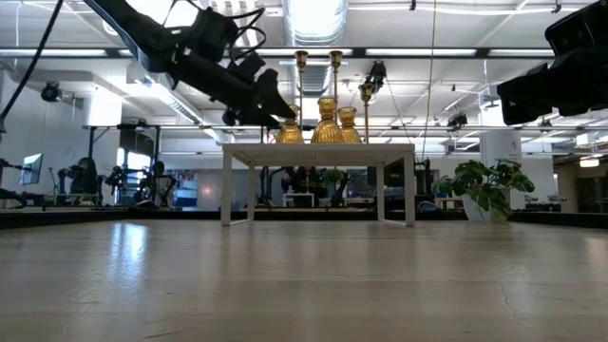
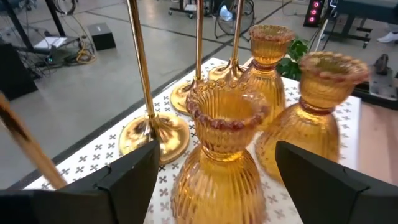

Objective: Pick & Place candle stick holders
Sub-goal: Return to Home Position

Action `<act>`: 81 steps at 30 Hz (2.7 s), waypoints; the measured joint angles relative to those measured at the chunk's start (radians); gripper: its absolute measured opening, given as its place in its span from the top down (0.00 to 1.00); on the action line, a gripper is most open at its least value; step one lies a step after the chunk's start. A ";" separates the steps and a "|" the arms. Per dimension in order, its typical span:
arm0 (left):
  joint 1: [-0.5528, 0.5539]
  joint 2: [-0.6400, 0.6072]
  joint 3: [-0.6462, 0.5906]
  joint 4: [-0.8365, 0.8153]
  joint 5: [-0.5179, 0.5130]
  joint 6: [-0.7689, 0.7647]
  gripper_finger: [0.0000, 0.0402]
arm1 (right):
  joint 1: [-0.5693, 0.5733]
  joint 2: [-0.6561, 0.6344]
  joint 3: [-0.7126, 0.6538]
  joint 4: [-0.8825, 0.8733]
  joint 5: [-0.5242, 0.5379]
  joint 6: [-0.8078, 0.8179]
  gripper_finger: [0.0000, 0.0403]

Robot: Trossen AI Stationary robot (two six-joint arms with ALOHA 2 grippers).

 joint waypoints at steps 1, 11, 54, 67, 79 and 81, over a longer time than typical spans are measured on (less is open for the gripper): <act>-0.004 -0.009 0.000 -0.014 0.001 -0.005 0.20 | 0.000 0.000 0.000 0.000 0.000 0.000 0.98; -0.079 -0.122 -0.004 -0.148 0.007 -0.022 0.20 | 0.000 0.000 0.000 0.000 0.000 0.000 0.98; -0.369 -1.074 -0.698 -0.097 0.147 0.085 0.21 | 0.000 0.000 0.000 0.000 0.000 0.000 0.98; -0.358 -1.451 -0.836 -0.245 0.181 0.193 0.21 | 0.000 0.000 0.000 0.000 0.000 0.000 0.98; -0.285 -1.453 -0.837 -0.350 0.144 0.219 0.21 | 0.000 0.007 0.000 0.000 0.001 0.000 0.98; -0.281 -1.453 -0.837 -0.351 0.144 0.196 0.21 | 0.000 0.006 0.000 0.000 0.000 0.000 0.98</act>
